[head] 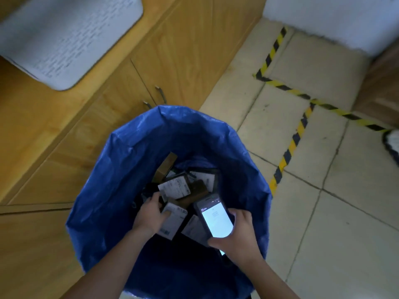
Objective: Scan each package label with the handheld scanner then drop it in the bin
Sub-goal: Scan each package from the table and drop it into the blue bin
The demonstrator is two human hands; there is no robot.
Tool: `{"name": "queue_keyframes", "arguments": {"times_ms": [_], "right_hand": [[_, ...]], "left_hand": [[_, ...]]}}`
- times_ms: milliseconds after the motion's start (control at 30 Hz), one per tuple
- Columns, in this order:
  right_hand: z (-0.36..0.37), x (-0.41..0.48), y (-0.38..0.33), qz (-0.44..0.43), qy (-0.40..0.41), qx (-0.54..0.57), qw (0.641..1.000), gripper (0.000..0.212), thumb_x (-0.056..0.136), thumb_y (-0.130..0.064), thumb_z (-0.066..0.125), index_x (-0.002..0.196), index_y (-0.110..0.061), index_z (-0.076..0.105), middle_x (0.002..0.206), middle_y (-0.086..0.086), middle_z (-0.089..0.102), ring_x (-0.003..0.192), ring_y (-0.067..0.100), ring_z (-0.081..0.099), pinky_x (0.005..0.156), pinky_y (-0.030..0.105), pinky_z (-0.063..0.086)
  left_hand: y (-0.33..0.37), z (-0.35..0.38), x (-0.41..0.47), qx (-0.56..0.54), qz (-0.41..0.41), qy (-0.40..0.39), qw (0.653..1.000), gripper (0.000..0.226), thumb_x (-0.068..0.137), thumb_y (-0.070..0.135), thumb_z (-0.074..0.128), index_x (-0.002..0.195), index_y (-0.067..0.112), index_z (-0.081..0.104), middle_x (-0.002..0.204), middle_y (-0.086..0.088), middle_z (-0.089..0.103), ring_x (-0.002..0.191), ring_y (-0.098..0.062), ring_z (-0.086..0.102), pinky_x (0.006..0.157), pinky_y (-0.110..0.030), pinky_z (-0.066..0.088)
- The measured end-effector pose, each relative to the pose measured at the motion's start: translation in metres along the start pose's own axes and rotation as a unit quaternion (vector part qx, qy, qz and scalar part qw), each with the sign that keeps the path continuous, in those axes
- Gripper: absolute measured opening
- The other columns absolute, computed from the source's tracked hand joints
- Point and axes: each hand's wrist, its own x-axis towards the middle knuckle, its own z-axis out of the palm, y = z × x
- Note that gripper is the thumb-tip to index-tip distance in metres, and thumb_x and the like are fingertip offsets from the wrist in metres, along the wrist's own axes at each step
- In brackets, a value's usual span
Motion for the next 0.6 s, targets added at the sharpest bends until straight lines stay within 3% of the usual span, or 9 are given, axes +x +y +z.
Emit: {"name": "queue_keyframes", "arguments": {"times_ms": [67,133,200,300,400,500,600], "right_hand": [[-0.014,-0.028,-0.007,-0.005,0.033,0.000,0.999,0.080,0.046,-0.023,0.084,0.117,-0.019,0.047,0.112,-0.009,0.034,0.094,-0.015,0.038,0.071,0.001,0.034],[-0.027,-0.062,-0.012,0.002,0.071,0.006,0.997,0.078,0.044,-0.026,0.080,0.115,-0.021,0.048,0.113,-0.009,0.036,0.101,0.000,0.043,0.076,0.009,0.035],[-0.042,-0.102,-0.016,0.008,0.111,0.029,0.993,0.071,0.043,-0.026,0.079,0.106,-0.029,0.045,0.109,-0.011,0.038,0.101,0.009,0.050,0.070,0.006,0.036],[-0.069,-0.168,-0.019,0.025,0.169,0.069,0.983,0.071,0.042,-0.023,0.079,0.106,-0.027,0.046,0.112,-0.010,0.038,0.093,0.001,0.052,0.065,0.003,0.039],[-0.102,-0.233,-0.019,0.042,0.245,0.098,0.964,0.066,0.047,-0.018,0.076,0.107,-0.024,0.048,0.111,-0.009,0.038,0.090,-0.004,0.053,0.065,0.004,0.040],[-0.141,-0.304,-0.012,0.062,0.329,0.120,0.935,0.065,0.048,-0.021,0.074,0.105,-0.030,0.044,0.108,-0.015,0.036,0.091,-0.006,0.051,0.066,0.005,0.041],[-0.169,-0.376,0.008,0.094,0.410,0.140,0.896,0.064,0.047,-0.024,0.073,0.104,-0.031,0.044,0.107,-0.016,0.037,0.094,-0.011,0.048,0.066,0.007,0.042]], "left_hand": [[0.008,-0.016,-0.022,0.009,0.035,-0.007,0.999,0.049,0.090,0.024,0.066,0.133,0.023,0.044,0.107,-0.003,0.056,0.096,-0.017,0.056,0.083,-0.033,0.052],[0.015,-0.030,-0.048,0.028,0.071,-0.009,0.997,0.045,0.091,0.023,0.064,0.132,0.022,0.046,0.102,-0.001,0.058,0.092,-0.015,0.057,0.079,-0.030,0.052],[0.024,-0.042,-0.076,0.054,0.114,-0.018,0.992,0.042,0.092,0.024,0.062,0.131,0.022,0.047,0.098,0.002,0.061,0.087,-0.012,0.058,0.074,-0.027,0.051],[0.055,-0.058,-0.118,0.079,0.180,-0.041,0.980,0.037,0.090,0.022,0.062,0.125,0.026,0.052,0.090,0.010,0.062,0.081,-0.002,0.058,0.066,-0.018,0.046],[0.106,-0.059,-0.164,0.129,0.256,-0.054,0.957,0.031,0.087,0.018,0.064,0.117,0.027,0.056,0.084,0.008,0.064,0.079,-0.003,0.060,0.073,-0.024,0.050],[0.168,-0.041,-0.215,0.165,0.364,-0.066,0.914,0.030,0.083,0.018,0.064,0.111,0.029,0.058,0.082,0.009,0.064,0.081,-0.005,0.061,0.077,-0.030,0.051],[0.226,-0.005,-0.270,0.204,0.439,-0.122,0.867,0.030,0.086,0.020,0.062,0.112,0.031,0.055,0.080,0.008,0.065,0.078,-0.003,0.061,0.075,-0.025,0.050]]}}
